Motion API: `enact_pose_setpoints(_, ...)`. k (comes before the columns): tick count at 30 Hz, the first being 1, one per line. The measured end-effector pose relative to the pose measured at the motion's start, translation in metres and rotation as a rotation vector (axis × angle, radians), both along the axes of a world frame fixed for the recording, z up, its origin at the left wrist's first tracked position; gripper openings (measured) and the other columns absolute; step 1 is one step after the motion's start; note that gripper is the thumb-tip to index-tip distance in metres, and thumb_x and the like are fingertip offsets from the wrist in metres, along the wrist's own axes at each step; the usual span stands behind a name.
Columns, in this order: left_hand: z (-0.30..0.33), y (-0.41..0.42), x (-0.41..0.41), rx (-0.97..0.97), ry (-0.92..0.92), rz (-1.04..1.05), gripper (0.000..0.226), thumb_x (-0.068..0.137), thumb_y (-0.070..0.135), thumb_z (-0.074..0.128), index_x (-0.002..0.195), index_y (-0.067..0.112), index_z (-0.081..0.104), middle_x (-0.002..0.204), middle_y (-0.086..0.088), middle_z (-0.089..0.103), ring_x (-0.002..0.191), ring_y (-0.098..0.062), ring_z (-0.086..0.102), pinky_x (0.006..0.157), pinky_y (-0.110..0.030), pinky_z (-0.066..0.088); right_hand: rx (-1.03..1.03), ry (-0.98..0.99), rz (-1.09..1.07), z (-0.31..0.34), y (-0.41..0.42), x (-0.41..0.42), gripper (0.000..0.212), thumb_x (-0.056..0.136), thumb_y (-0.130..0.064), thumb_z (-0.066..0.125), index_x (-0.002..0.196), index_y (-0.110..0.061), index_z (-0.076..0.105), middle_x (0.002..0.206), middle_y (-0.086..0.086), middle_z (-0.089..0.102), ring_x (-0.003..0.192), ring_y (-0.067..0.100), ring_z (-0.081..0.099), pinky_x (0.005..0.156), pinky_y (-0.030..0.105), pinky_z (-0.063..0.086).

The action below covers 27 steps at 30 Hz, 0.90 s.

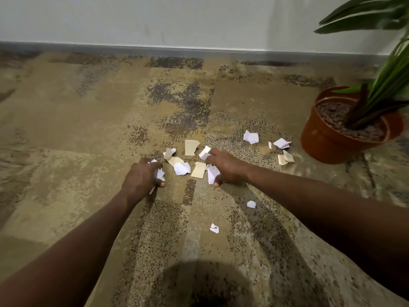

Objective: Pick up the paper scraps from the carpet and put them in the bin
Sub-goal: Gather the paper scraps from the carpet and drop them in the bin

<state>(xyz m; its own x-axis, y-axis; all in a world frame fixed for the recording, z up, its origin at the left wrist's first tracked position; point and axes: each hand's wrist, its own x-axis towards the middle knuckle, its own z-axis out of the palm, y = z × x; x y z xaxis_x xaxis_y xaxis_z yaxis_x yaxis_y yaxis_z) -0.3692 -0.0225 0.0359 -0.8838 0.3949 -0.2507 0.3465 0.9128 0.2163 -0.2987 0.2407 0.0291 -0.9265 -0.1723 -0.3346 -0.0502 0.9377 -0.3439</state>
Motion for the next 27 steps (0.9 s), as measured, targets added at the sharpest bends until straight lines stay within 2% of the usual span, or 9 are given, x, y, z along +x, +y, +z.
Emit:
enact_pose_setpoints(2, -0.001, -0.002, 0.009, 0.123, 0.036, 0.046, 0.038, 0.078, 0.012, 0.078, 0.115, 0.014, 0.071, 0.118, -0.013, 0.061, 0.077, -0.007, 0.062, 0.067, -0.014, 0.046, -0.032, 0.028, -0.051, 0.002, -0.003, 0.006, 0.064, 0.078, -0.026, 0.08, 0.134, -0.01, 0.053, 0.138, 0.008, 0.046, 0.123, 0.026, 0.046, 0.102, 0.038, 0.043)
enact_pose_setpoints(3, -0.001, -0.003, 0.012, 0.156, 0.057, 0.077, 0.028, 0.08, 0.009, 0.076, 0.108, 0.014, 0.073, 0.109, -0.011, 0.064, 0.071, -0.005, 0.06, 0.06, -0.015, 0.042, -0.046, 0.048, -0.077, 0.003, -0.004, 0.009, 0.051, 0.08, -0.024, 0.078, 0.125, -0.007, 0.059, 0.129, 0.009, 0.052, 0.116, 0.025, 0.051, 0.097, 0.036, 0.047)
enact_pose_setpoints(6, 0.0, -0.005, 0.021, 0.192, 0.082, 0.139, 0.013, 0.079, 0.006, 0.071, 0.09, 0.012, 0.074, 0.088, -0.011, 0.071, 0.078, -0.024, 0.066, 0.065, -0.029, 0.049, -0.075, 0.075, -0.162, 0.005, -0.005, 0.016, 0.02, 0.085, -0.019, 0.074, 0.096, -0.005, 0.063, 0.105, 0.009, 0.061, 0.094, 0.022, 0.059, 0.074, 0.028, 0.051)
enact_pose_setpoints(9, 0.001, -0.009, 0.027, 0.218, 0.053, 0.158, 0.011, 0.078, 0.001, 0.07, 0.08, 0.011, 0.075, 0.081, -0.012, 0.074, 0.074, -0.026, 0.068, 0.066, -0.03, 0.052, -0.107, 0.041, -0.224, 0.01, -0.002, 0.021, 0.023, 0.083, -0.018, 0.076, 0.071, -0.014, 0.057, 0.08, 0.001, 0.058, 0.075, 0.02, 0.06, 0.053, 0.022, 0.039)
enact_pose_setpoints(14, 0.015, -0.006, 0.038, 0.338, -0.046, 0.247, 0.015, 0.075, -0.004, 0.071, 0.07, 0.009, 0.074, 0.074, -0.012, 0.074, 0.074, -0.026, 0.071, 0.071, -0.036, 0.058, -0.146, 0.069, -0.303, 0.037, 0.006, 0.023, 0.02, 0.081, -0.02, 0.078, 0.077, -0.004, 0.067, 0.074, 0.001, 0.059, 0.066, 0.016, 0.054, 0.063, 0.024, 0.043)
enact_pose_setpoints(17, 0.034, 0.005, 0.039, 0.395, -0.066, 0.288, 0.016, 0.079, -0.001, 0.071, 0.071, 0.012, 0.074, 0.068, -0.005, 0.072, 0.066, -0.018, 0.069, 0.055, -0.02, 0.05, -0.181, 0.09, -0.357, 0.06, 0.014, 0.024, 0.025, 0.08, -0.019, 0.078, 0.071, 0.002, 0.066, 0.068, 0.013, 0.067, 0.058, 0.02, 0.058, 0.05, 0.025, 0.041)
enact_pose_setpoints(20, 0.06, 0.026, 0.038, 0.438, -0.075, 0.286, 0.005, 0.077, 0.008, 0.078, 0.081, 0.012, 0.077, 0.076, -0.003, 0.072, 0.063, -0.012, 0.063, 0.05, -0.011, 0.04, -0.224, 0.124, -0.394, 0.085, 0.022, 0.031, 0.031, 0.081, -0.019, 0.078, 0.092, 0.009, 0.07, 0.084, 0.021, 0.074, 0.074, 0.027, 0.073, 0.067, 0.04, 0.057)
enact_pose_setpoints(24, 0.096, 0.064, 0.042, 0.6, -0.181, 0.277, 0.016, 0.075, 0.006, 0.082, 0.09, 0.006, 0.076, 0.088, -0.009, 0.072, 0.072, -0.017, 0.065, 0.053, -0.019, 0.049, -0.301, 0.162, -0.431, 0.115, 0.037, 0.046, 0.021, 0.081, -0.016, 0.078, 0.092, 0.0, 0.072, 0.085, 0.013, 0.075, 0.059, 0.006, 0.067, 0.054, 0.025, 0.056)
enact_pose_setpoints(27, 0.12, 0.097, 0.051, 0.71, -0.258, 0.216, 0.021, 0.077, 0.004, 0.08, 0.096, -0.001, 0.073, 0.092, -0.014, 0.071, 0.072, -0.021, 0.065, 0.053, -0.021, 0.051, -0.31, 0.206, -0.483, 0.142, 0.052, 0.062, 0.019, 0.08, -0.018, 0.079, 0.088, -0.002, 0.074, 0.08, 0.009, 0.075, 0.058, 0.007, 0.065, 0.054, 0.024, 0.054)
